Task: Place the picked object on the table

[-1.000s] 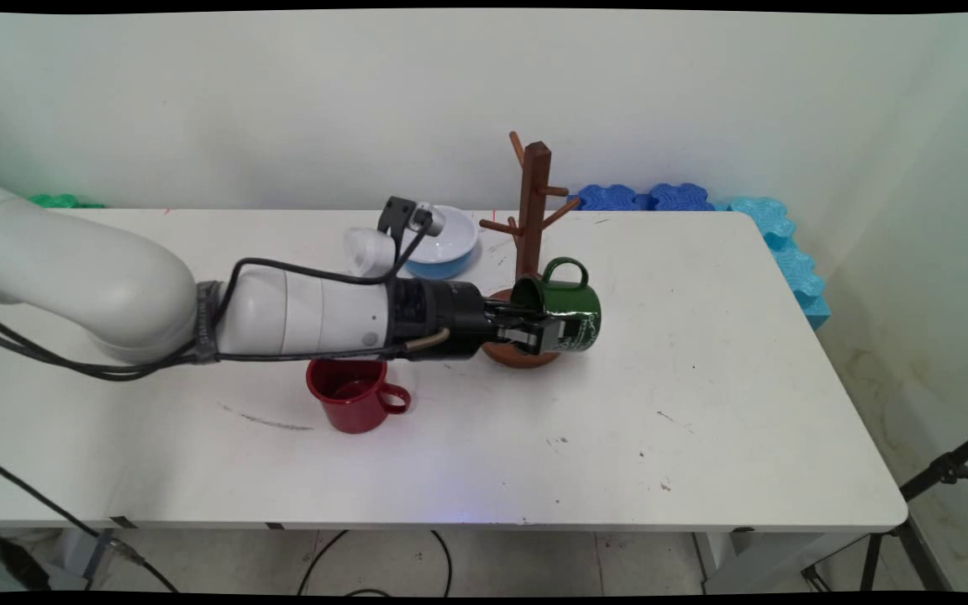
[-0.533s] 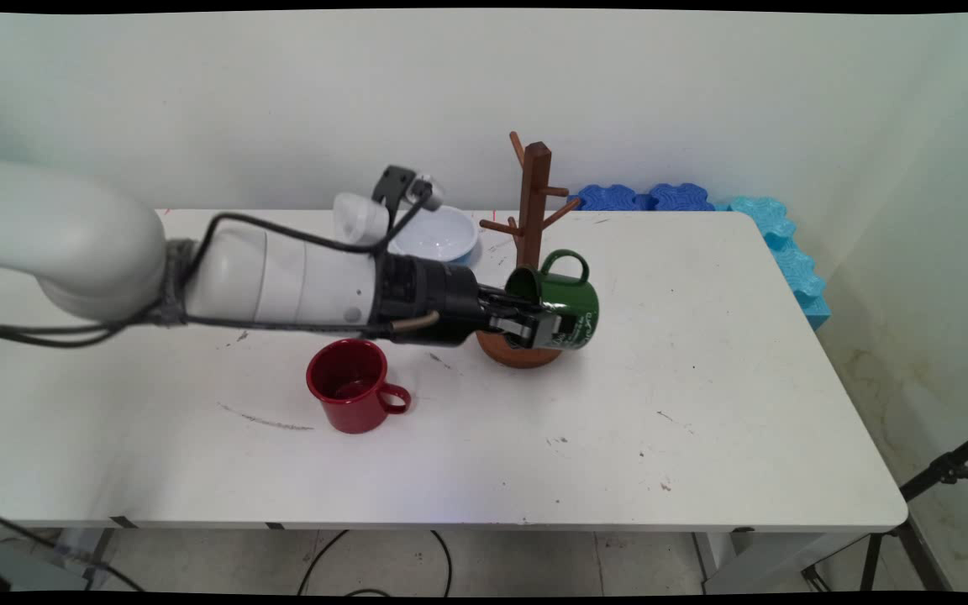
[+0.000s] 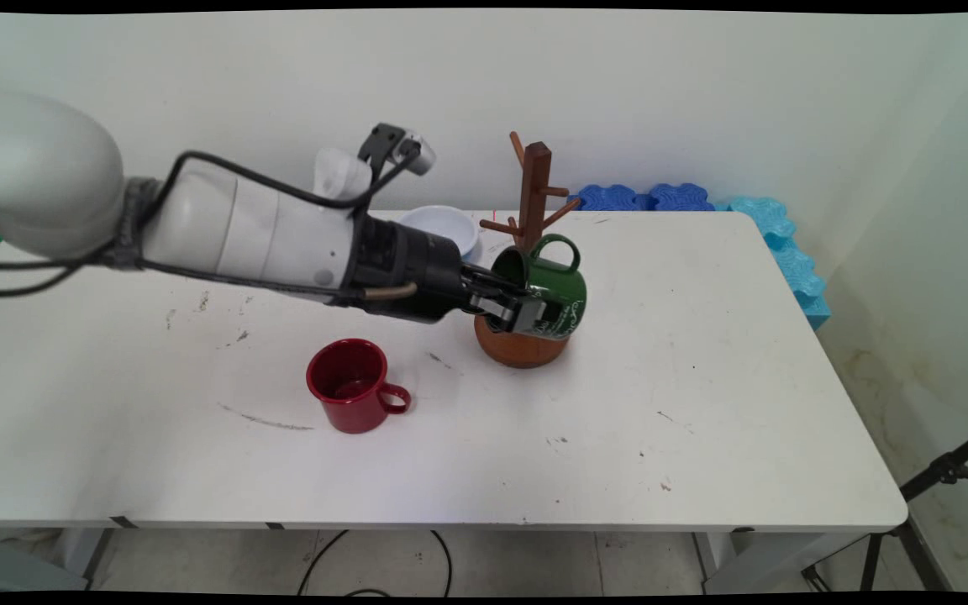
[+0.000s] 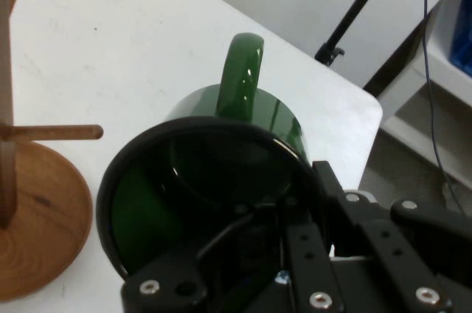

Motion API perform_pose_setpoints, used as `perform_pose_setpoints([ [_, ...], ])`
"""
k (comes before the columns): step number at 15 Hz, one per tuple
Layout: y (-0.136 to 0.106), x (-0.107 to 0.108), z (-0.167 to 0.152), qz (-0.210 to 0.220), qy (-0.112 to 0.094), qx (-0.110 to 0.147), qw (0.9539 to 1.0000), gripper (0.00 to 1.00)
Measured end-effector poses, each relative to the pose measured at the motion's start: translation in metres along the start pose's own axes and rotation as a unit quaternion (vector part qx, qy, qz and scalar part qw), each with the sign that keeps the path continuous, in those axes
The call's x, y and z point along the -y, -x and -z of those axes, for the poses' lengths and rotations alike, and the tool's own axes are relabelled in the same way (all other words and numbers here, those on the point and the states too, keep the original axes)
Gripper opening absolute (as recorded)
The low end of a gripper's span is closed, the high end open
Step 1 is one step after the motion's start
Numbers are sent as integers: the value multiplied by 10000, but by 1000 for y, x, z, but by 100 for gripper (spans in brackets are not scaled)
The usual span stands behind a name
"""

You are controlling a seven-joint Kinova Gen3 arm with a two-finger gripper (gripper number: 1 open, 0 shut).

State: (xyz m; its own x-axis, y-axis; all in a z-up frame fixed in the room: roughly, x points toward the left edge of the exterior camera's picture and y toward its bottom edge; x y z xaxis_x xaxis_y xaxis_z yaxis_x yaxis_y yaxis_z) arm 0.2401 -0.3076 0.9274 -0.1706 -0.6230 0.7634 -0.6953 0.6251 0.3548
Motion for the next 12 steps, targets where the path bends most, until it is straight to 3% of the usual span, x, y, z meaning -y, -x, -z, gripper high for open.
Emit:
perform_pose_setpoints([
  [7, -21, 5, 24, -551, -32, 647, 9964, 0],
  [12, -34, 16, 34, -985, -195, 1138, 9884, 0],
])
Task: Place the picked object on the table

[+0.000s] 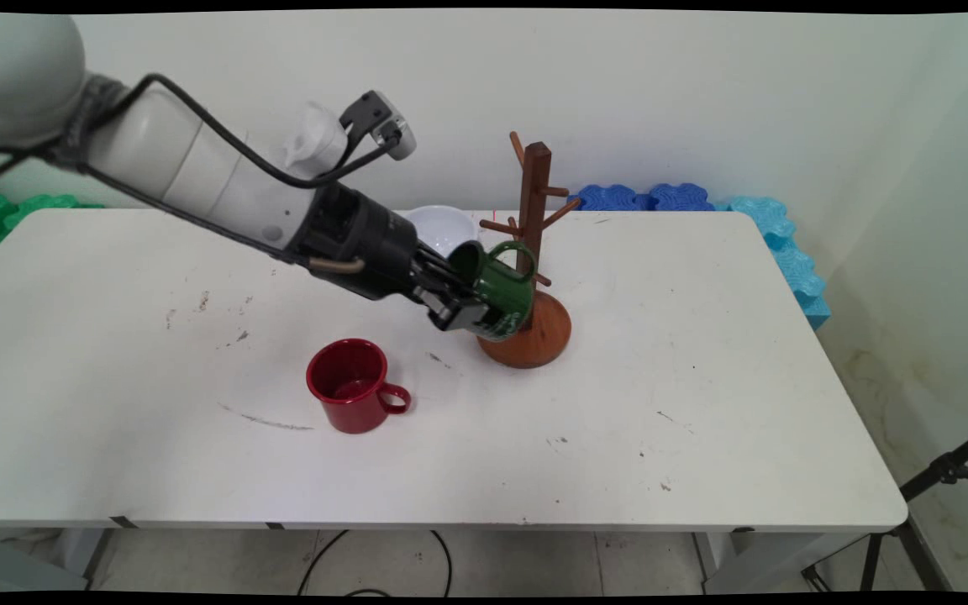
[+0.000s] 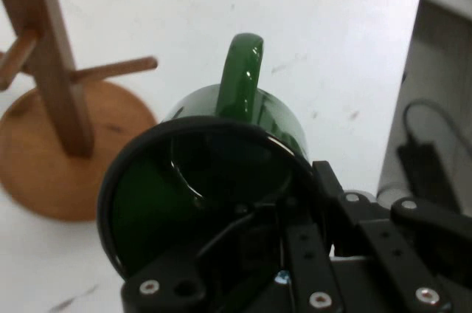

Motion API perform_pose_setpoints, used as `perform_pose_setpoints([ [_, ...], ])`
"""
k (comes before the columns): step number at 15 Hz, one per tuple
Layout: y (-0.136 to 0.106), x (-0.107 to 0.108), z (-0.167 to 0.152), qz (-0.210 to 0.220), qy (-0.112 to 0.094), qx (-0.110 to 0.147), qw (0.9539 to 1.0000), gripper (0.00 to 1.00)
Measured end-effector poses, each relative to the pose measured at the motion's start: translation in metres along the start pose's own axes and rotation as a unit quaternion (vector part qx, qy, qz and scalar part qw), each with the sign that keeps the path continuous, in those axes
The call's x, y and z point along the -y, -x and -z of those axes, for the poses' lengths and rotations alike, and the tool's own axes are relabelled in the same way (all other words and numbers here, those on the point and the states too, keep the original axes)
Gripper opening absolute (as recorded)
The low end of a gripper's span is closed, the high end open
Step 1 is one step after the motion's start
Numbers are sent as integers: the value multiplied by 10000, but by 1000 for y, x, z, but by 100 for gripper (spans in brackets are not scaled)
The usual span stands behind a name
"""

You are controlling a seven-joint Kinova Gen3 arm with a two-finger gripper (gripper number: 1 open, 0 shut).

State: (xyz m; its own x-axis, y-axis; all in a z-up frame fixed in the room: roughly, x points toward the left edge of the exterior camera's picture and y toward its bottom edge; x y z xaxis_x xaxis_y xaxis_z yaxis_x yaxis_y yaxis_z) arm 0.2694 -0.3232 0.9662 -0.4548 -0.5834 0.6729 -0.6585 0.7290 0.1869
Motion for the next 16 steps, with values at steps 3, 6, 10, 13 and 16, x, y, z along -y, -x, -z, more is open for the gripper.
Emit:
perform_pose_setpoints([
  [3, -4, 11, 9, -388, -151, 429, 9982, 0],
  [6, -7, 22, 15, -830, -309, 856, 9924, 0],
  [10, -9, 37, 20, -1340, -534, 1373, 9800, 0],
  [13, -9, 50, 19, -1703, -685, 1683, 9685, 0],
  [16, -8, 65, 13, -2049, -792, 1958, 9557, 0],
])
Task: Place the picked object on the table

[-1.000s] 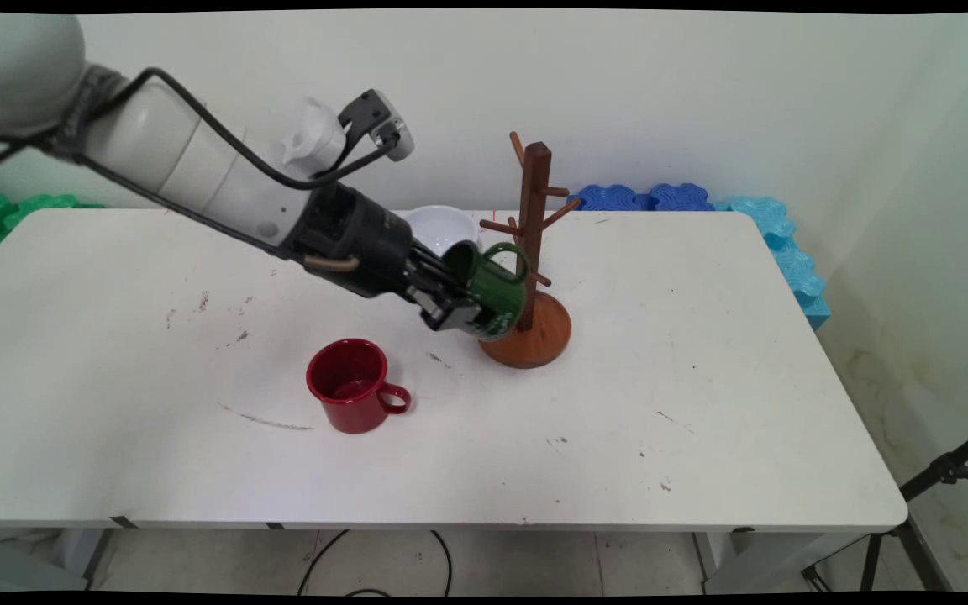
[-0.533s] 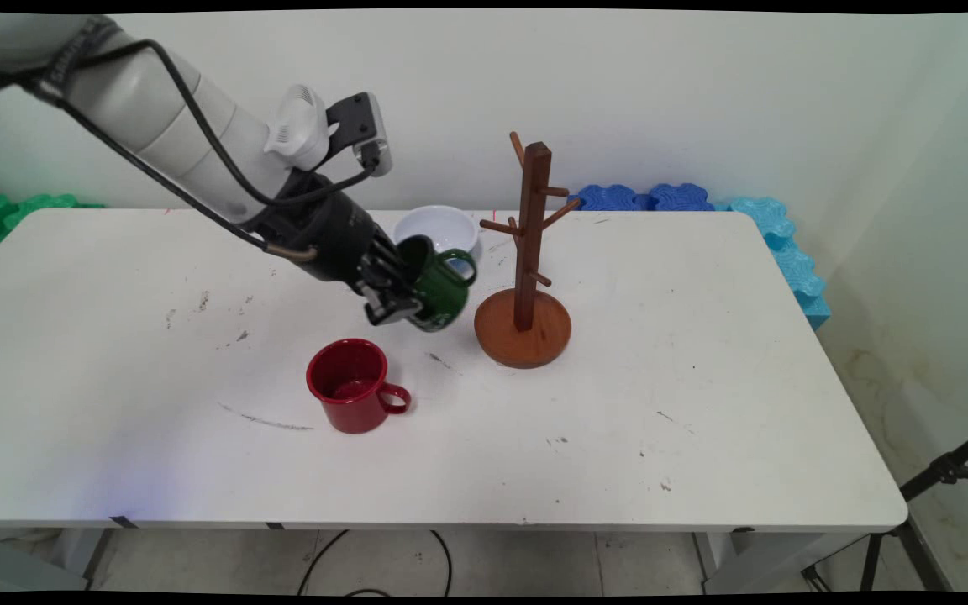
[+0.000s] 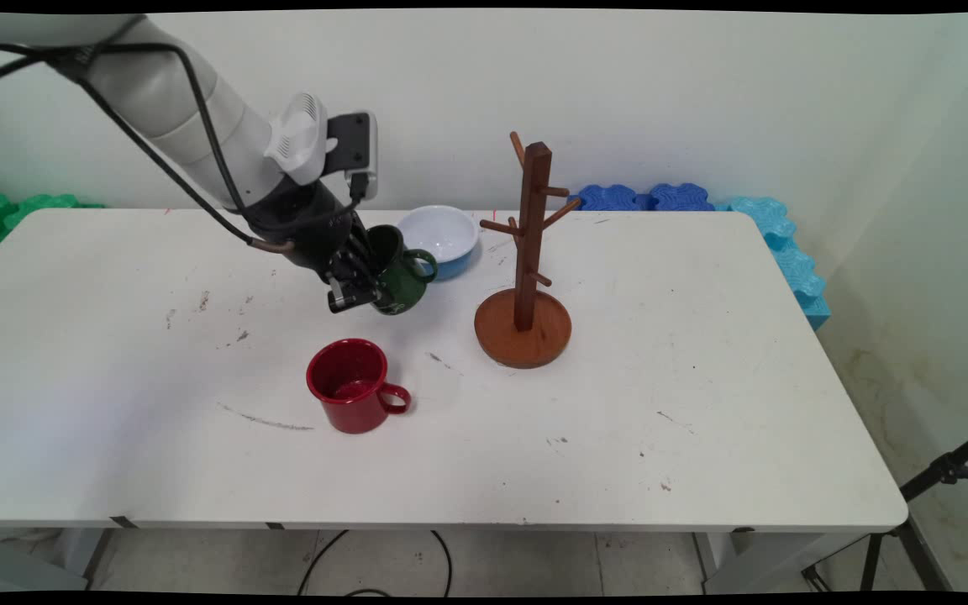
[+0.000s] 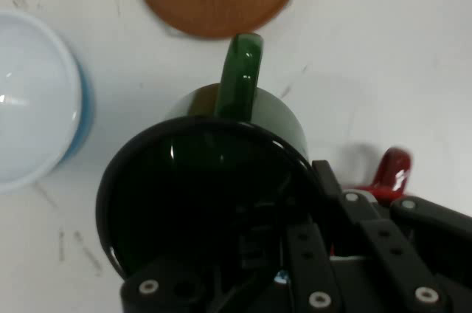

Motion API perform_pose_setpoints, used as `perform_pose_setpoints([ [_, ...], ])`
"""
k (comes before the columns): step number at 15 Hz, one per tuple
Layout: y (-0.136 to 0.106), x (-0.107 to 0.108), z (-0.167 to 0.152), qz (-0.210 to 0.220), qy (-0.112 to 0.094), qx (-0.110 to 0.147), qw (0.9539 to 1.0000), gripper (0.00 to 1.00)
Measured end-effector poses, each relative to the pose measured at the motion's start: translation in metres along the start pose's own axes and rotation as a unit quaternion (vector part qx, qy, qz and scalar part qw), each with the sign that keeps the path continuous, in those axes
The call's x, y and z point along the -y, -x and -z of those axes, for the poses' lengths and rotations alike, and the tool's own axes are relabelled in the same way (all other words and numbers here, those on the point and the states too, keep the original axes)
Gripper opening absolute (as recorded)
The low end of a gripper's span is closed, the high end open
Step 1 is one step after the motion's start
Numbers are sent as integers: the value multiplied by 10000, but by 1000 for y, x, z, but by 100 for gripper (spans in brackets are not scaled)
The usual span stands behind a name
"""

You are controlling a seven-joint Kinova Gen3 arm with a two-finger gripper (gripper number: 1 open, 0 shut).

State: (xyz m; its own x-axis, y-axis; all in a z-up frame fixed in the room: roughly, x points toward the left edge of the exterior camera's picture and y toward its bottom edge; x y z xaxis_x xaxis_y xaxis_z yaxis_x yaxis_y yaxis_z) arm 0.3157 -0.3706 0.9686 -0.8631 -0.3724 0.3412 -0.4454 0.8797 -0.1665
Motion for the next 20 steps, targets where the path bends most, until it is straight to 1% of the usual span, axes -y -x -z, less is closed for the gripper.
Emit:
perform_pose_setpoints([
  [4, 3, 13, -16, -481, -96, 245, 9985, 0],
  [8, 6, 24, -37, -843, -88, 460, 9953, 0],
  [10, 6, 30, -50, -947, -84, 578, 9938, 0],
  [15, 0, 47, -83, -1029, -74, 872, 9908, 0],
  [20, -8, 57, -110, -786, 3, 1113, 9907, 0],
])
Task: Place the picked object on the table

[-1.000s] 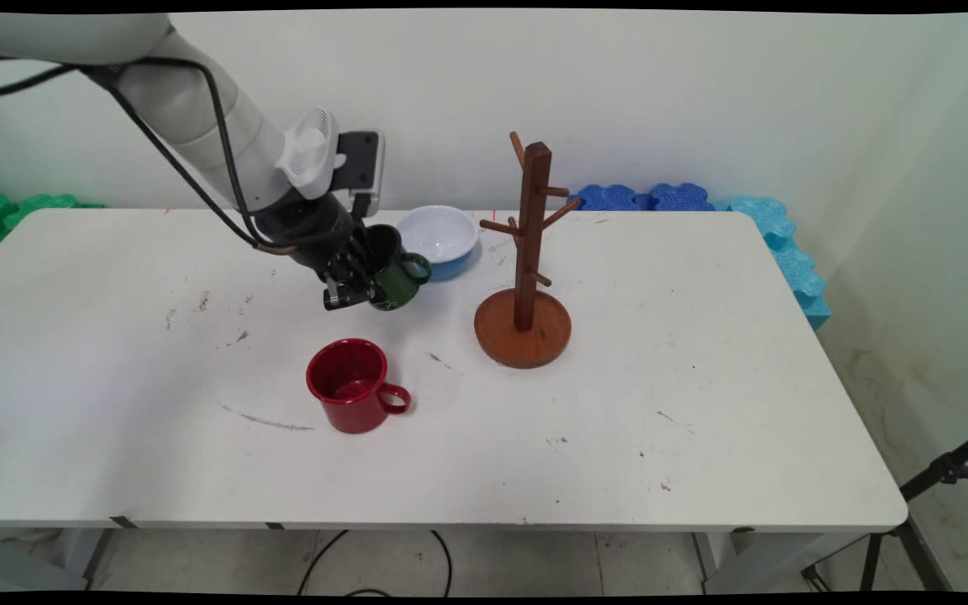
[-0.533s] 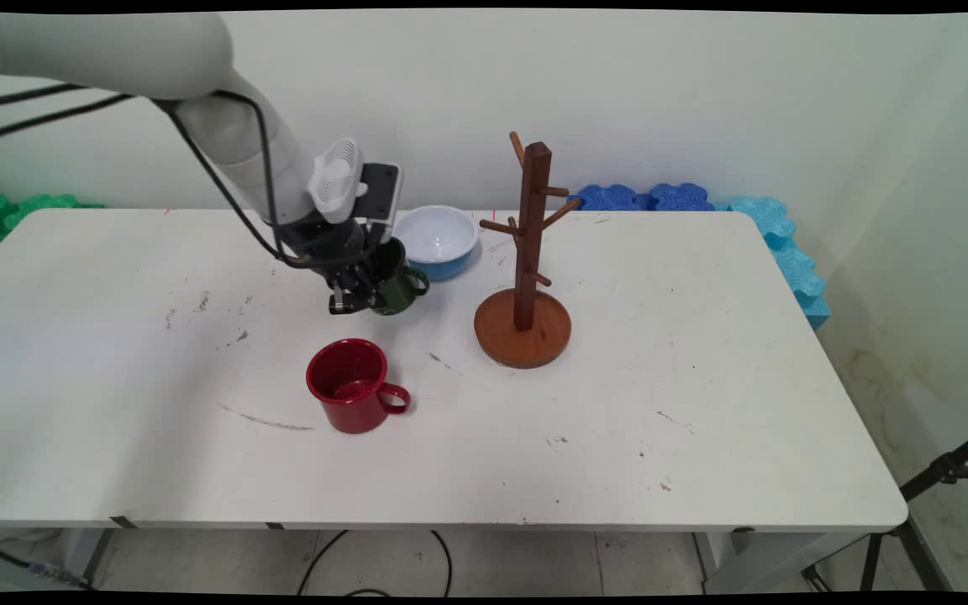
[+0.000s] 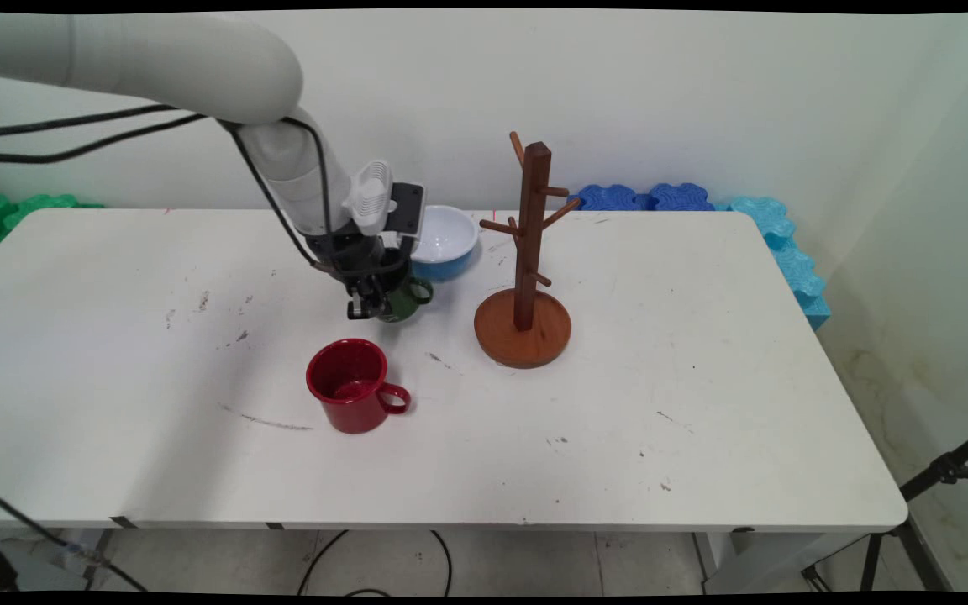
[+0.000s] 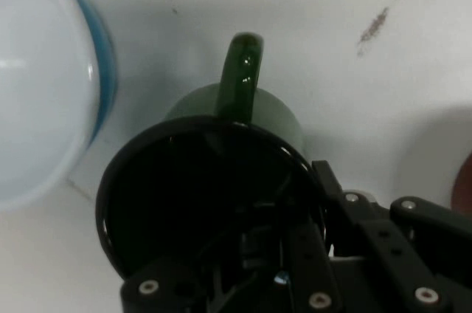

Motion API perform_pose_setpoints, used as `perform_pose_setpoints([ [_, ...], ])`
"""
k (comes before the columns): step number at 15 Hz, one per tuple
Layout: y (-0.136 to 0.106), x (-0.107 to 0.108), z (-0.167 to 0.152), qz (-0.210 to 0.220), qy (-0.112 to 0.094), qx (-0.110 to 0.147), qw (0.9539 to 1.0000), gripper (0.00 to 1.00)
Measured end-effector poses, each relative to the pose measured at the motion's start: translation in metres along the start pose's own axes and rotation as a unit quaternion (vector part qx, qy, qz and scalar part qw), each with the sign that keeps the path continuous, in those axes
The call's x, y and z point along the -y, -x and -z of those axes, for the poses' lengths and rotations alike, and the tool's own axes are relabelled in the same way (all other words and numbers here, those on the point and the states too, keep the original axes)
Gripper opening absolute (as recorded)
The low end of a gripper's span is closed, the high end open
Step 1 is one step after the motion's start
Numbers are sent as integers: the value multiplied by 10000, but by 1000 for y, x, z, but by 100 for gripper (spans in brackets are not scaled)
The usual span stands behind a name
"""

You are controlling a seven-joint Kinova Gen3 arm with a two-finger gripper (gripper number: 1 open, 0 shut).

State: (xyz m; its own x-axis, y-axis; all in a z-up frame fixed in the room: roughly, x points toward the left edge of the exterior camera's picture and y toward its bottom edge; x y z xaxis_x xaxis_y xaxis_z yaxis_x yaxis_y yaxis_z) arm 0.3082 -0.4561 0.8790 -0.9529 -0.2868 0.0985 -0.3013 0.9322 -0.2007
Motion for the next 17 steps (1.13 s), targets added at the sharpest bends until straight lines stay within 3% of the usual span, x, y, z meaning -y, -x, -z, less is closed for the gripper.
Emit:
perform_pose_setpoints([
  [8, -18, 8, -23, 320, 199, 201, 9991, 0],
  [9, -19, 8, -25, 342, 215, 212, 9990, 100],
  [17, -29, 6, -28, 388, 291, 114, 9988, 100],
])
